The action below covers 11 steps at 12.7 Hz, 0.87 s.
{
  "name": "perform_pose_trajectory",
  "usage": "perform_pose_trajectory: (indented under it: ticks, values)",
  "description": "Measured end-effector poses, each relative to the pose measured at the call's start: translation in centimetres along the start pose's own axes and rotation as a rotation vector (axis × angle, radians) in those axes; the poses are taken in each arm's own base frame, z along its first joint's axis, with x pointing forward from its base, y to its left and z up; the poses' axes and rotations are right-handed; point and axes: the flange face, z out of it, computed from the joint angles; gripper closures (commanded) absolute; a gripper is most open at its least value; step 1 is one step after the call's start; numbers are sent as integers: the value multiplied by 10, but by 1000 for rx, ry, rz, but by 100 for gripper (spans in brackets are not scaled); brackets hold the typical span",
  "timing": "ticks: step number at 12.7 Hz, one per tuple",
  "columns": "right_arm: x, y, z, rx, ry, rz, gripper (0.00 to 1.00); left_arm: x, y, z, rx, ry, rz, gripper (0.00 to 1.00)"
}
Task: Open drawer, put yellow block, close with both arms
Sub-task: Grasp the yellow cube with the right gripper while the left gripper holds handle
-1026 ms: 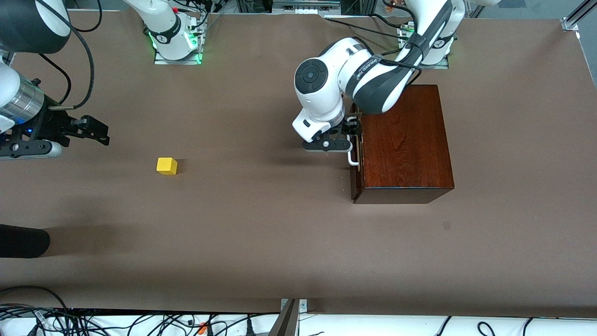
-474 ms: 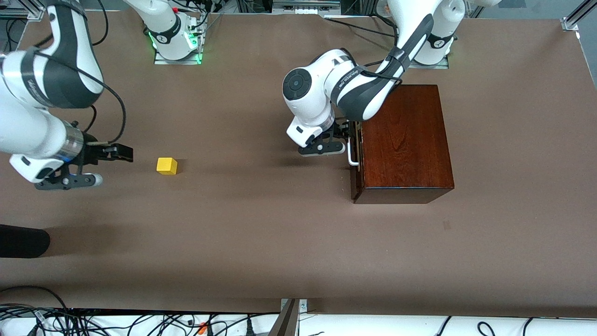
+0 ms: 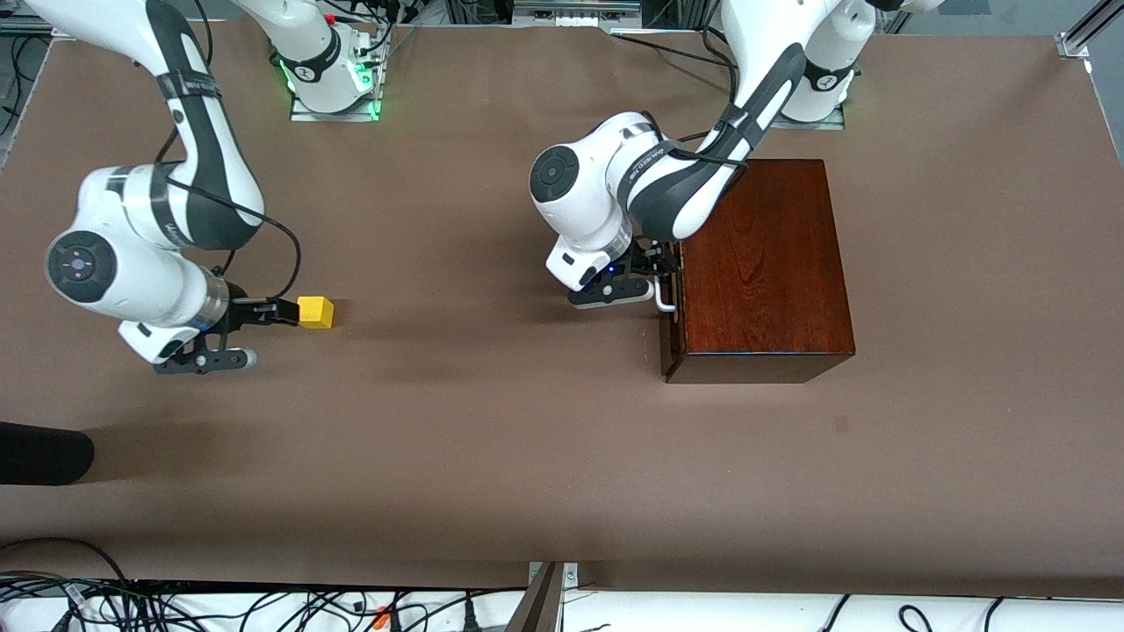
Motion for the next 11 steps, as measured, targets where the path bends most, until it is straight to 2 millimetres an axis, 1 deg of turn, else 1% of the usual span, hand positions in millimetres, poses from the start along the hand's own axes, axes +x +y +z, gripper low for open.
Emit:
perform_pose_trajectory:
  ticks: [3, 6, 8, 10, 11]
  values:
    - [-18, 2, 51, 7, -4, 13, 0, 0, 5, 12, 2, -9, -8, 0]
    - [-38, 4, 92, 11, 11, 28, 0, 0, 6, 13, -4, -6, -21, 0]
    - [-50, 5, 112, 11, 29, 34, 0, -1, 10, 10, -40, -12, -34, 0]
    - [-57, 6, 122, 9, 43, 37, 0, 1, 10, 8, -60, -20, -44, 0]
    - [-58, 6, 125, 9, 44, 38, 3, 1, 10, 7, -71, -25, -49, 0]
